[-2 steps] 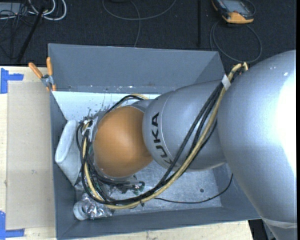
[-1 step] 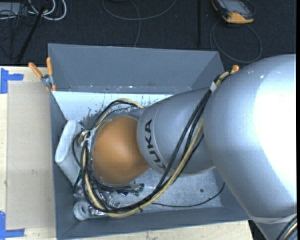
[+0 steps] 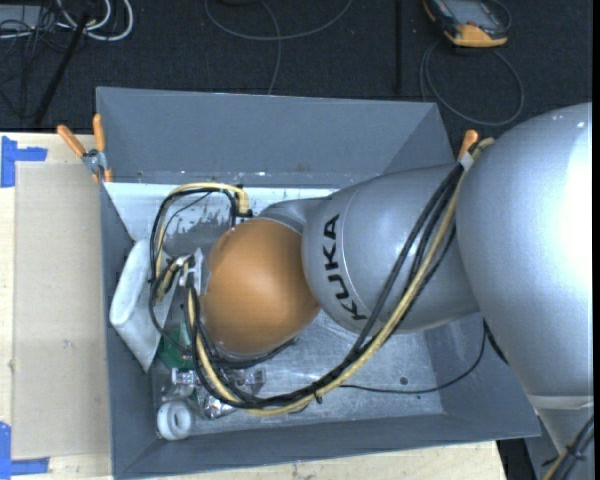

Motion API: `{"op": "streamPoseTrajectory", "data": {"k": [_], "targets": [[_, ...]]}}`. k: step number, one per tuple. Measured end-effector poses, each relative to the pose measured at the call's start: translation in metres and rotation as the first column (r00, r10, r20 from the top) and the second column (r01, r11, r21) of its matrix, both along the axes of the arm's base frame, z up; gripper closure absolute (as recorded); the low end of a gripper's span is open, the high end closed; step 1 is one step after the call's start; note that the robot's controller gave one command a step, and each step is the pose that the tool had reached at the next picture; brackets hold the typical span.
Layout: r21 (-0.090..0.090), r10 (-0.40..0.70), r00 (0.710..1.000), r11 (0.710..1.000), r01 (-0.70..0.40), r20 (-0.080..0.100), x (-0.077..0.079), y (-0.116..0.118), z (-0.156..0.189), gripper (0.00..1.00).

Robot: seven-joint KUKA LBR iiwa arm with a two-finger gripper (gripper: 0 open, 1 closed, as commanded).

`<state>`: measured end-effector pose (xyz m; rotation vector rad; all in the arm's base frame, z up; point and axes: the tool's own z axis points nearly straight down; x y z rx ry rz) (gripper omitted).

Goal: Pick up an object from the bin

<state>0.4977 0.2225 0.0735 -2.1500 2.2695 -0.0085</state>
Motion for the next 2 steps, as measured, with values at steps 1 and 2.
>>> {"op": "streamPoseTrajectory", "data": {"k": [1, 2], "targets": [[-0.003, 0.003, 1.000, 1.000, -0.003, -0.009, -0.0028, 0.0015, 0.0004, 1.00], [-0.004, -0.003, 1.000, 1.000, 0.003, -0.015, -0.0026, 0.0019, 0.0029, 1.00]]}}
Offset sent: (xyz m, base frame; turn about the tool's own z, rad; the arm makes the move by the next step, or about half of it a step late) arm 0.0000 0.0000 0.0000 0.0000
